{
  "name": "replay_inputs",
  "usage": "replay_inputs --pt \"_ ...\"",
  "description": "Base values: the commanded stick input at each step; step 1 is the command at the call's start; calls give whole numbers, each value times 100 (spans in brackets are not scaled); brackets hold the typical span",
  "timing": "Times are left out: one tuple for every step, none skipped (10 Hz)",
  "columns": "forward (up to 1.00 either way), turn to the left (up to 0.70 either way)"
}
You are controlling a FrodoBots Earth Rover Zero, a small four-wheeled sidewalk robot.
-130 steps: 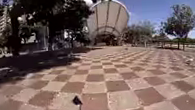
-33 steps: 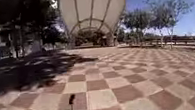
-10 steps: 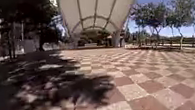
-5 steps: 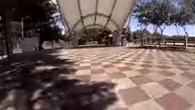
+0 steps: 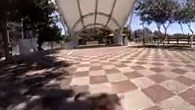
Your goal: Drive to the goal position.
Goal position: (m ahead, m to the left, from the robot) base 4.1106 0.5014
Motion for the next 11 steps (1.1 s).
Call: replay_inputs --pt "100 0" --pt "100 0" --pt "100 0" --pt "100 0" --pt "100 0" --pt "100 0" --pt "100 0" --pt "100 0" --pt "100 0" --pt "100 0" --pt "100 0"
